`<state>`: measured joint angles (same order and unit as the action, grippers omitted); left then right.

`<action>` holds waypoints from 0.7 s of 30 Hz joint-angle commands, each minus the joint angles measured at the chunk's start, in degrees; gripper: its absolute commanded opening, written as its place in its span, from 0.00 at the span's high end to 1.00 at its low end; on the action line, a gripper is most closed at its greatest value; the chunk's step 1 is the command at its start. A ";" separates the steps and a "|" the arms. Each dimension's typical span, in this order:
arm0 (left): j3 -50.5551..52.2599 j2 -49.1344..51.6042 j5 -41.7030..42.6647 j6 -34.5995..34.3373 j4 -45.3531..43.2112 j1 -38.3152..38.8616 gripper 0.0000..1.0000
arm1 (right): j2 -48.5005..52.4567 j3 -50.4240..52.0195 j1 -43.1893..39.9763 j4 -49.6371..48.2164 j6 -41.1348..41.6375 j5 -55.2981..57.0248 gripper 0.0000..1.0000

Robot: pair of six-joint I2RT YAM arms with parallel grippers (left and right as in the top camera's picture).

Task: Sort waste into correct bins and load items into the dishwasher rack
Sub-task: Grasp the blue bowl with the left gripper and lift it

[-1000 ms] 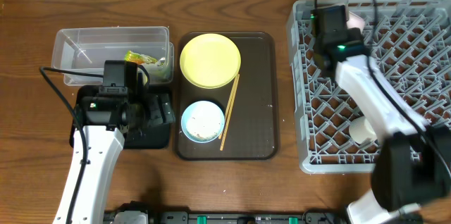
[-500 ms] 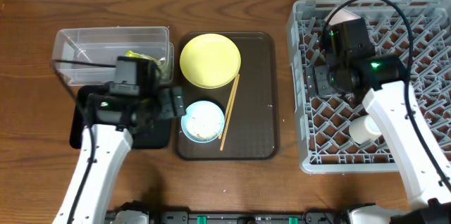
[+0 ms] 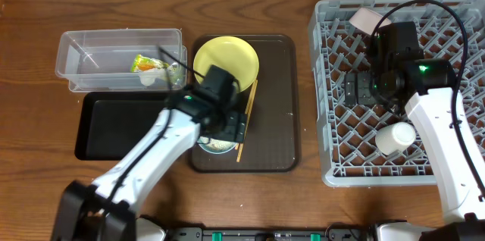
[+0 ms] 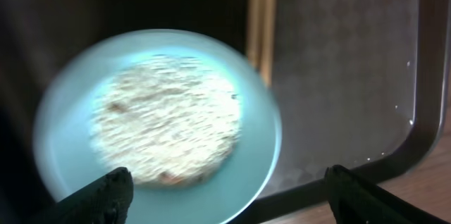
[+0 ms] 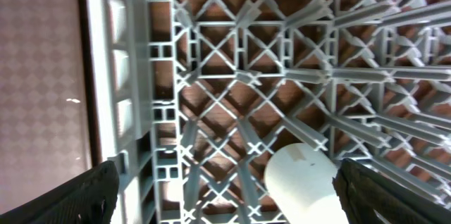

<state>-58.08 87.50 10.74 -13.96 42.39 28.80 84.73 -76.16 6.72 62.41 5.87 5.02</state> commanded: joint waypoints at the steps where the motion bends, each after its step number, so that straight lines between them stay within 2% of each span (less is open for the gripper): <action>1: -0.20 3.69 -0.09 -0.37 -1.25 2.62 0.16 | -0.83 0.04 -0.48 0.37 0.94 -1.01 0.04; 3: -0.20 5.88 -0.11 -0.61 -2.38 3.87 0.23 | -0.83 0.04 -0.48 0.35 0.94 -1.01 0.04; 6: -0.20 8.26 -0.09 -1.33 -3.78 4.81 0.40 | -0.83 0.04 -0.48 0.35 0.94 -1.01 0.03; 10: -0.20 10.56 -0.09 -1.40 -5.03 5.16 0.49 | -0.83 0.04 -0.48 0.42 0.94 -1.01 0.03; 14: -0.22 11.06 -0.09 -1.40 -4.79 5.20 0.74 | -0.83 0.04 -0.48 0.39 0.94 -1.01 0.03; 19: -0.26 10.12 -0.07 -1.40 -4.55 5.20 0.91 | -0.83 0.04 -0.48 0.59 0.94 -1.01 0.02; 21: -0.59 9.16 -0.07 -1.40 -3.63 5.20 0.94 | -0.83 0.04 -0.48 0.63 0.94 -1.01 0.02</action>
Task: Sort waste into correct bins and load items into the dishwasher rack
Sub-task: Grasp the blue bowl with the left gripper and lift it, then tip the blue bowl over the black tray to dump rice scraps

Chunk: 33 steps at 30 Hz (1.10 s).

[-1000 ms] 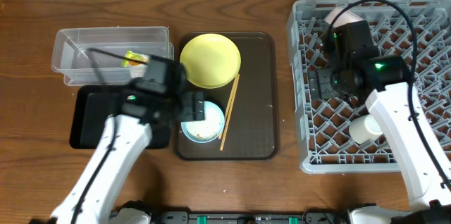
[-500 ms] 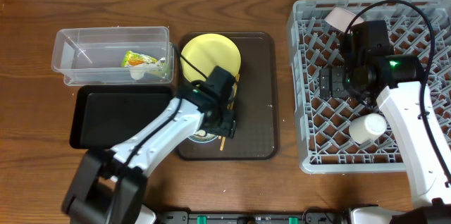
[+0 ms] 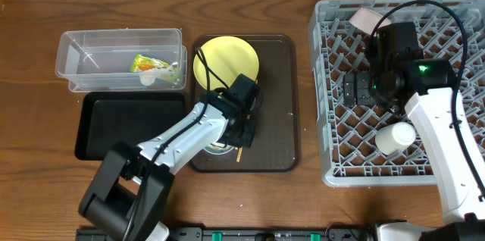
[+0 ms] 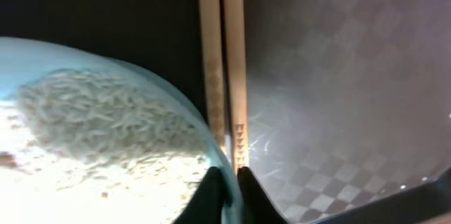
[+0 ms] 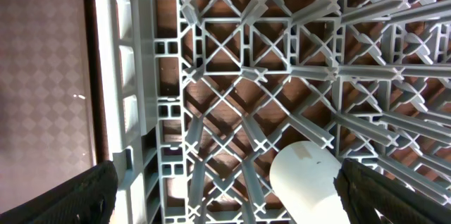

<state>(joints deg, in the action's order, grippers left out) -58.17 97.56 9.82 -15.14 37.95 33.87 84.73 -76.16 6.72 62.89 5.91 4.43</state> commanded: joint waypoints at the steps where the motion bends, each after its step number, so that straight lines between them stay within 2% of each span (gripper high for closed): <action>1: -0.87 -1.51 0.83 -0.22 1.55 0.09 0.94 | -0.83 0.04 -0.48 0.13 0.90 -0.42 0.02; 10: -4.66 -10.21 0.87 0.02 8.41 -1.92 0.94 | -0.83 0.04 -0.50 0.15 0.85 -0.37 0.02; 17: -4.72 -19.32 5.88 0.66 12.46 -12.57 0.94 | -0.83 0.04 -0.55 0.13 0.87 -0.39 0.01; 24: -4.68 -22.27 24.41 9.29 13.22 -29.81 0.94 | -0.83 0.04 -0.55 0.13 0.85 -0.39 0.01; 33: -3.50 -15.45 46.77 21.88 14.73 -49.29 0.94 | -0.83 0.04 -0.55 0.11 0.70 -0.39 0.01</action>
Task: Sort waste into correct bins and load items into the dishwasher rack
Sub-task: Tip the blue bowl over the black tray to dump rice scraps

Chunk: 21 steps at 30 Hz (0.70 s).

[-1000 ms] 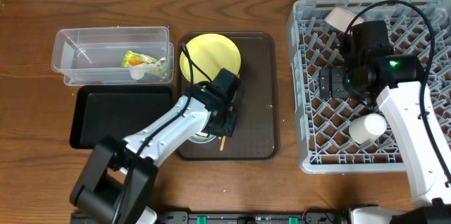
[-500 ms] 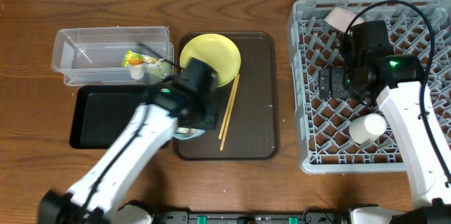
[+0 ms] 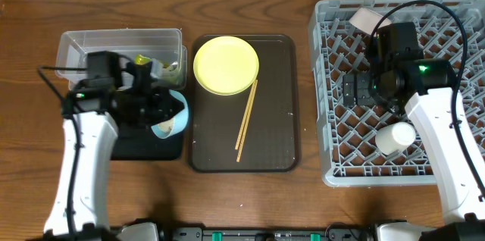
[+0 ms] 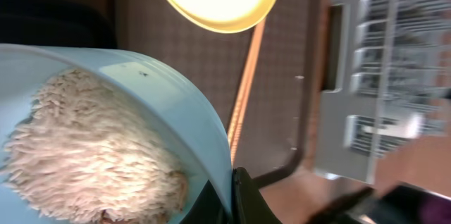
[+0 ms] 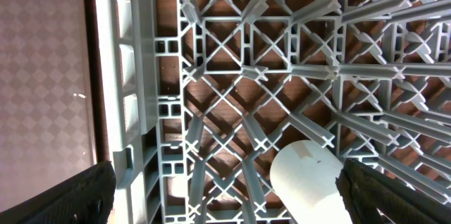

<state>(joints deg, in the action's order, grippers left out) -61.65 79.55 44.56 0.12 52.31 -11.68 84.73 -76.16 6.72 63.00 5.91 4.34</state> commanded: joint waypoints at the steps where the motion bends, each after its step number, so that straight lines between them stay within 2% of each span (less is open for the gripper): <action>1: 0.22 3.76 14.84 7.78 0.39 -5.20 0.94 | -0.83 0.04 -0.55 0.00 0.70 -0.28 0.01; 7: 0.57 13.38 28.00 10.84 0.35 -12.81 0.94 | -0.83 0.04 -0.55 0.04 0.70 -0.31 0.01; 14: 0.57 22.95 35.87 10.80 0.48 -18.25 0.94 | -0.83 0.04 -0.55 0.02 0.68 -0.31 0.01; 21: 0.57 25.27 45.62 10.51 1.05 -21.62 0.94 | -0.83 0.04 -0.55 -0.22 0.68 -0.28 0.01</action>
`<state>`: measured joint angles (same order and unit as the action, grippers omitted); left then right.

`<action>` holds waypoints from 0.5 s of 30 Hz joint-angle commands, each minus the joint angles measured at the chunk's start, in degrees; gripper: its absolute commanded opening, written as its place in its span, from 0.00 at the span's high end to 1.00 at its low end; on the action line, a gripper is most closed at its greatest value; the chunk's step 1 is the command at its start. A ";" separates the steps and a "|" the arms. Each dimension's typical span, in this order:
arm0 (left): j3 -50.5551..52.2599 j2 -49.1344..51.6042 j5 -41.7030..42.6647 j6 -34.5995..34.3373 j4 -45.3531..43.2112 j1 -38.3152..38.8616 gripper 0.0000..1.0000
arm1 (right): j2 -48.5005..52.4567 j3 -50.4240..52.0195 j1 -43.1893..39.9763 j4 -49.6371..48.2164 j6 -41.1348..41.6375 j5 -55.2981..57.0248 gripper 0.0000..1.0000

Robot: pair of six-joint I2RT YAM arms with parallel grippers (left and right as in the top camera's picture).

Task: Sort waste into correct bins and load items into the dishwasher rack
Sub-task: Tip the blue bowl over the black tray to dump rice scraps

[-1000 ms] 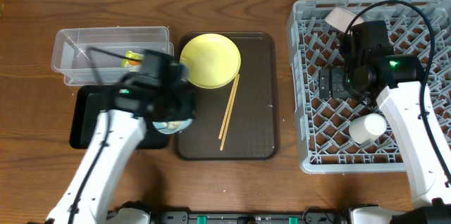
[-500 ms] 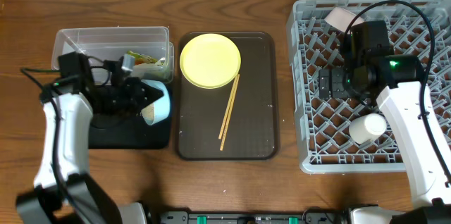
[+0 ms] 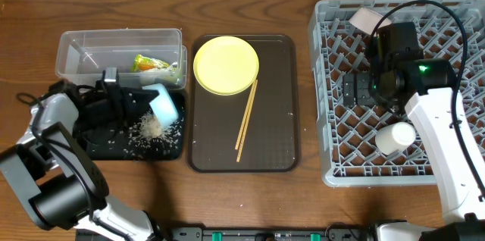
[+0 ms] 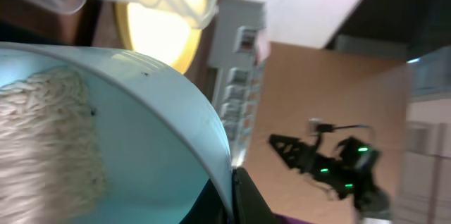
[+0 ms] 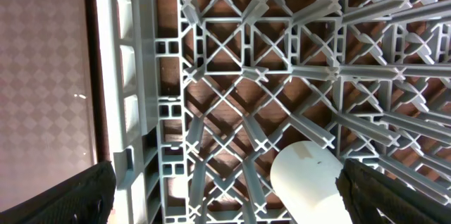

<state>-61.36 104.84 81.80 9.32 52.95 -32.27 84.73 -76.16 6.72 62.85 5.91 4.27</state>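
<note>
My left gripper [image 3: 144, 104] is shut on the rim of a light blue bowl [image 3: 164, 105], which is tipped on its side over the black tray [image 3: 95, 144]. A heap of rice [image 3: 148, 127] lies on that tray. In the left wrist view the bowl [image 4: 151, 122] fills the frame, some rice [image 4: 42, 136] still in it, its rim pinched by the gripper [image 4: 231, 197]. My right gripper [image 5: 225, 197] hangs open over the grey dishwasher rack [image 3: 337, 82], near a white cup [image 5: 310, 182].
A clear bin [image 3: 83, 59] holding a wrapper [image 3: 150, 64] sits behind the black tray. The brown tray [image 3: 282, 104] carries a yellow plate [image 3: 226, 64] and chopsticks [image 3: 246, 120]. The rack also holds the white cup [image 3: 395, 139] and a pinkish item [image 3: 366, 20].
The bowl, held over the black tray with the rice inside, is now tipped on its side and rice lies on the tray. The left arm sits further left. The right arm has not moved.
My left gripper was open above the bowl of rice on the brown tray, then shut on its rim beside the chopsticks. Then it held the bowl over the black tray, and now rice lies on that tray. The right gripper stayed open over the rack.
</note>
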 commanded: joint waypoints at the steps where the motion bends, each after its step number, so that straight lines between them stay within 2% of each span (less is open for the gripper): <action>1: 0.28 -0.02 8.33 0.24 0.50 -1.36 0.94 | -0.83 0.04 -0.55 -0.09 0.68 -0.22 0.01; 15: 0.28 -0.02 8.33 -11.85 3.82 -4.46 0.94 | -0.83 0.04 -0.70 -0.20 0.68 -0.22 0.01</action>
<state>-61.36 104.84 88.40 0.82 56.55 -36.18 84.73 -76.16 6.72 62.78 5.91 4.27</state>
